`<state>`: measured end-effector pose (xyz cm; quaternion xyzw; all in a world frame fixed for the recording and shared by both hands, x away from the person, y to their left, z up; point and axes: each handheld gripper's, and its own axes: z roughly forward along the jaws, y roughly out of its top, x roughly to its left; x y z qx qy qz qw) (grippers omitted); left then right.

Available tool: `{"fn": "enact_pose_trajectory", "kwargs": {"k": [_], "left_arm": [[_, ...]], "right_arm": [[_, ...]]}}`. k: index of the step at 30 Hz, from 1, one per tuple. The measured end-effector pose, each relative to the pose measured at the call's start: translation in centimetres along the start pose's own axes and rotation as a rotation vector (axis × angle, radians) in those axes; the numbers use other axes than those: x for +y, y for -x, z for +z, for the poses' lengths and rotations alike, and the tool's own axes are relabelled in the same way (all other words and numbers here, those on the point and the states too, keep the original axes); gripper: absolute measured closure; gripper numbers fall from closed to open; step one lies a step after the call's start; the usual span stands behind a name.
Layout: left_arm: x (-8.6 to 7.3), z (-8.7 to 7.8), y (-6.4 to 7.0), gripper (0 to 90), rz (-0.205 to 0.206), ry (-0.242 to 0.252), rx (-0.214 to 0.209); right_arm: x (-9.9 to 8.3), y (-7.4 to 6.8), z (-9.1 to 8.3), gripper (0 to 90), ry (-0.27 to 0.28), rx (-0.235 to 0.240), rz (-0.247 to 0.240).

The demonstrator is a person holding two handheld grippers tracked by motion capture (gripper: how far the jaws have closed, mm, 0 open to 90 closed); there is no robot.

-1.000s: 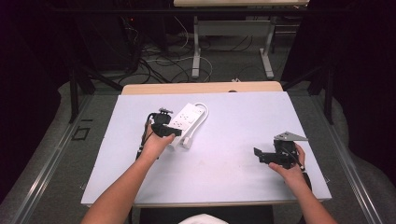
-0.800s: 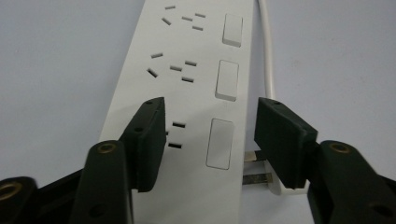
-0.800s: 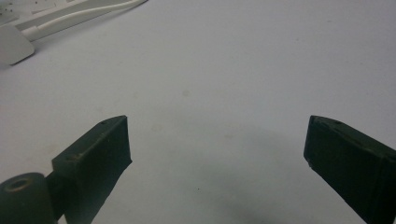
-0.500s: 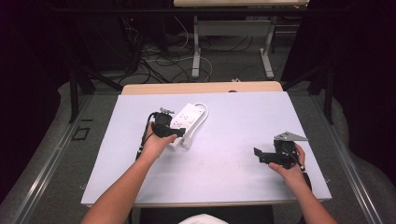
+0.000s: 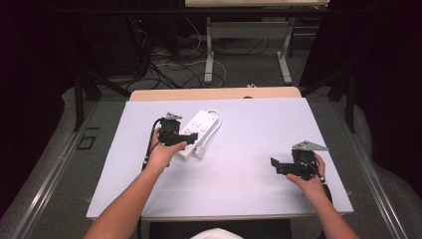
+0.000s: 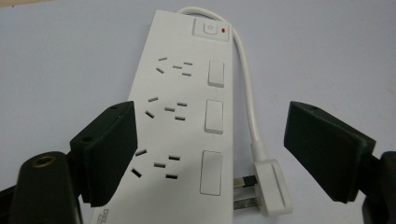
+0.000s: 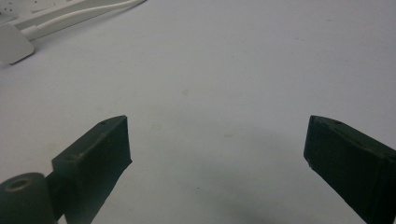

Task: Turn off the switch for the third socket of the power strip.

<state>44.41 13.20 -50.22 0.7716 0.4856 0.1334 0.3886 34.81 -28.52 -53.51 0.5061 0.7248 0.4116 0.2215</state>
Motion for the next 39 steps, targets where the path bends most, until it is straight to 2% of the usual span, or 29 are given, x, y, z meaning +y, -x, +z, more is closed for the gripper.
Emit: {"fn": "enact_pose_trajectory", "kwargs": {"k": [3, 5, 7, 10, 11, 17, 20, 23, 28, 36, 39], "left_arm": [[0.1, -0.4, 0.0, 17.2, -0.003, 0.026, -0.006], [0.1, -0.6, 0.0, 15.9, -0.026, 0.043, -0.022], [0.1, -0.9, 0.0, 14.2, -0.030, 0.055, -0.032], [0.1, -1.3, 0.0, 11.7, -0.012, 0.062, -0.035], [0.1, -1.5, 0.1, 11.7, -0.002, 0.062, -0.035], [0.0, -2.6, 0.2, 9.9, 0.003, 0.083, -0.033], [0.0, -3.2, 0.2, 6.8, -0.011, 0.113, -0.030], [-0.1, -4.0, 0.1, 0.4, -0.020, 0.113, -0.045], [-0.3, -5.0, -0.2, 0.3, -0.039, 0.140, -0.052], [-0.9, -6.9, -0.4, 0.3, -0.005, 0.150, -0.055], [-1.1, -7.6, -0.5, 0.3, -0.007, 0.154, -0.051]], "right_arm": [[0.0, 0.0, 0.0, 6.6, 0.001, -0.001, 0.001], [0.0, -0.1, 0.0, 6.5, -0.003, -0.001, 0.002], [0.0, 0.0, 0.1, 6.5, -0.001, 0.003, -0.007], [0.0, -0.1, 0.0, 6.5, -0.002, -0.002, -0.007], [0.0, -0.1, 0.0, 6.6, -0.003, 0.003, 0.008], [0.0, -0.1, 0.0, 6.5, -0.003, 0.003, 0.001], [0.0, -0.2, 0.0, 6.5, -0.003, 0.007, 0.003], [0.0, -0.1, 0.1, 6.5, -0.005, 0.005, -0.007], [0.0, -0.2, 0.0, 6.5, -0.007, 0.006, 0.002], [0.0, -0.2, 0.0, 6.5, -0.006, 0.007, 0.004], [0.0, -0.2, 0.0, 6.6, -0.001, 0.007, 0.001]]}}
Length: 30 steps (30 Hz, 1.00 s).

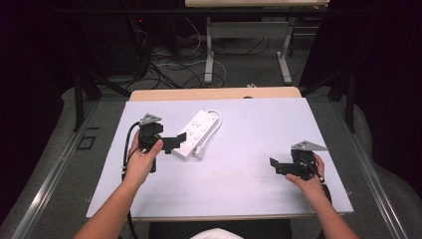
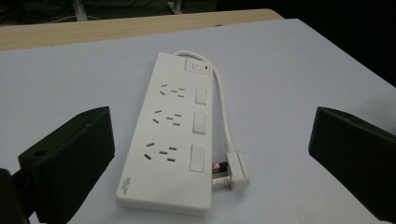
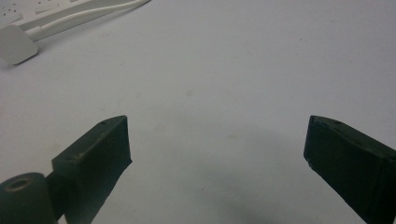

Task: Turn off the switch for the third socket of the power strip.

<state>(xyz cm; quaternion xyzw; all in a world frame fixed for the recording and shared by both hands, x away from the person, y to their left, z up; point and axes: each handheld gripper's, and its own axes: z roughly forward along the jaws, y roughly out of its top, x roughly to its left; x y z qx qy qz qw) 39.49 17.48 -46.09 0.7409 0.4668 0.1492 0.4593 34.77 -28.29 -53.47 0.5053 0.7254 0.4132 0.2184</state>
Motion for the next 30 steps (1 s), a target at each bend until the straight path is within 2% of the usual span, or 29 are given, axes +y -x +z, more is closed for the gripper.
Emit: {"fn": "enact_pose_trajectory", "kwargs": {"k": [14, 22, 30], "left_arm": [[-0.9, -2.8, -0.8, 0.3, -0.010, 0.018, 0.041], [-2.1, -4.3, -2.0, 0.4, -0.044, 0.035, 0.061], [-4.0, -5.7, -3.4, 0.5, -0.076, 0.048, 0.102]], "right_arm": [[0.0, 0.0, -0.1, 6.5, -0.001, -0.002, 0.007], [0.0, 0.0, -0.1, 6.5, 0.005, -0.012, 0.011], [0.0, -0.1, -0.1, 6.6, 0.005, -0.012, 0.008]]}}
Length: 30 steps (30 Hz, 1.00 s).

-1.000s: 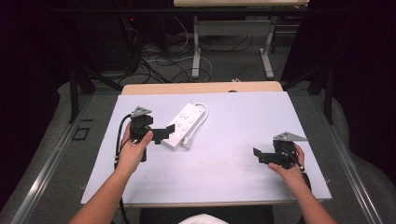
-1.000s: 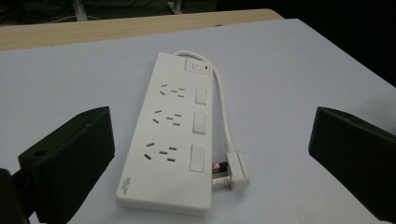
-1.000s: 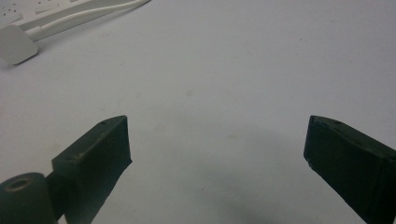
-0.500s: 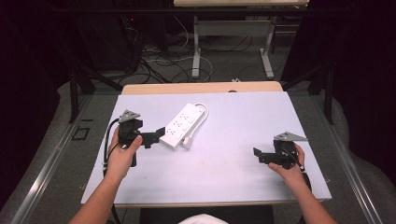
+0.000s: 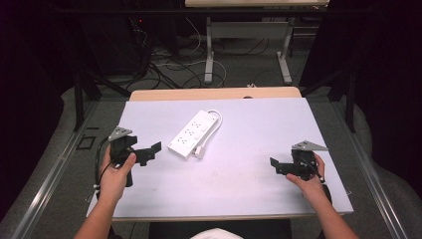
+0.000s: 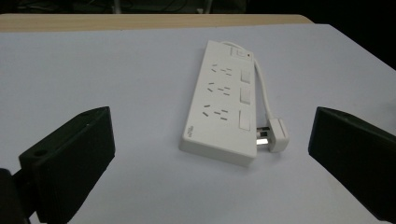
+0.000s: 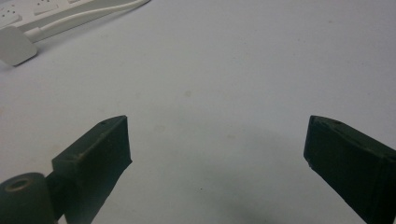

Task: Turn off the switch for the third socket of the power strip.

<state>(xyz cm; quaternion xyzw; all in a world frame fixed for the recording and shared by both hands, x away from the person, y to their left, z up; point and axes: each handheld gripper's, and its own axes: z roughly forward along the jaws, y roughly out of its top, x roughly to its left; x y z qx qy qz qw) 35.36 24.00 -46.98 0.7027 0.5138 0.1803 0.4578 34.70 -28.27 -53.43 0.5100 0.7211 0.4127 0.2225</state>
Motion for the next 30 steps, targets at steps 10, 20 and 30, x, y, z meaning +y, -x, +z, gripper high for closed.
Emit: {"fn": "enact_pose_trajectory", "kwargs": {"k": [10, 20, 30], "left_arm": [[-2.2, -0.7, -2.1, 0.7, -0.057, 0.018, 0.043], [-4.5, -0.5, -3.4, 0.8, -0.066, 0.014, 0.083], [-5.8, -0.3, -4.4, 0.8, -0.097, 0.012, 0.095]], "right_arm": [[0.0, 0.0, 0.0, 6.5, 0.001, -0.004, 0.002], [0.0, 0.0, 0.0, 6.5, -0.004, 0.005, 0.003], [0.0, 0.1, 0.0, 6.5, -0.009, 0.006, 0.004]]}}
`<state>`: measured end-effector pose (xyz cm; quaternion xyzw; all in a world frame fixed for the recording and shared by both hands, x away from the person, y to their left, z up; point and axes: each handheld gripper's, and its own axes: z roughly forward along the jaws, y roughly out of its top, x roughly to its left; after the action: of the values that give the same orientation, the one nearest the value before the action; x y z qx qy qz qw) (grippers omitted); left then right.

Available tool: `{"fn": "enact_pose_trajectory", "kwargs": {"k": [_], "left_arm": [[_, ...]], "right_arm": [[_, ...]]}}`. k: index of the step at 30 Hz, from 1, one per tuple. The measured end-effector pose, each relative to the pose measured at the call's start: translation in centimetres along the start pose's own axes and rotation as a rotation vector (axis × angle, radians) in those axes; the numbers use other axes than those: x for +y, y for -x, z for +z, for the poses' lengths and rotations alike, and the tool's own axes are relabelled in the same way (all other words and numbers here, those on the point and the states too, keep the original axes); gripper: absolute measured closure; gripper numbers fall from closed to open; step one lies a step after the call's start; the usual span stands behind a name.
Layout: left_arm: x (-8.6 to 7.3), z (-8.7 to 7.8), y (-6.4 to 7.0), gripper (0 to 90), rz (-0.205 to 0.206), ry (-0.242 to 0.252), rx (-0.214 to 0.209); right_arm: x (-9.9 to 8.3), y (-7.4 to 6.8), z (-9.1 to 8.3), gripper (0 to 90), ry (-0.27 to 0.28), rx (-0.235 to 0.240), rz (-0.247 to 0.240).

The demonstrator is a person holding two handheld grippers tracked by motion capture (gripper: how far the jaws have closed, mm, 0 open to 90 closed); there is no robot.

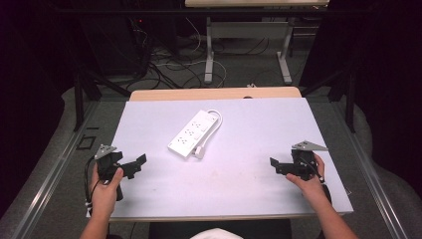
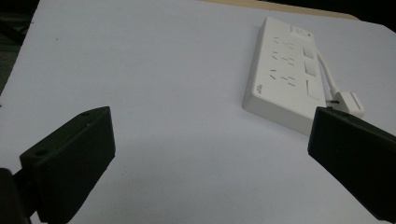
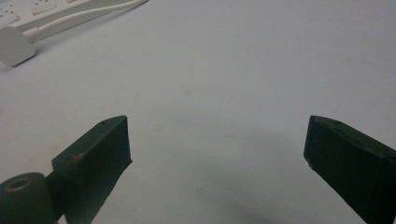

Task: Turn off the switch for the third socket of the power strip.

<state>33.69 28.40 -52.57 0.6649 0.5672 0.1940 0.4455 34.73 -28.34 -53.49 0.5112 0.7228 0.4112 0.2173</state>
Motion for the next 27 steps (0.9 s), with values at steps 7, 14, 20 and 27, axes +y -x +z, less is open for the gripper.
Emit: {"fn": "enact_pose_trajectory", "kwargs": {"k": [7, 14, 20, 27], "left_arm": [[-1.2, 0.6, -0.7, 0.8, 0.046, -0.026, 0.061], [-1.7, 0.7, -1.1, 0.9, 0.017, -0.027, 0.057], [-2.2, 1.1, -1.4, 1.1, 0.017, -0.044, 0.063], [-2.6, 1.4, -1.8, 1.2, 0.029, -0.050, 0.071]], "right_arm": [[0.0, 0.0, 0.2, 6.5, -0.001, -0.002, -0.006], [-0.1, 0.1, 0.3, 6.5, -0.001, -0.003, -0.002], [-0.2, 0.2, 0.4, 6.5, -0.005, -0.001, -0.003], [-0.2, 0.3, 0.4, 6.6, -0.011, 0.002, 0.007]]}}
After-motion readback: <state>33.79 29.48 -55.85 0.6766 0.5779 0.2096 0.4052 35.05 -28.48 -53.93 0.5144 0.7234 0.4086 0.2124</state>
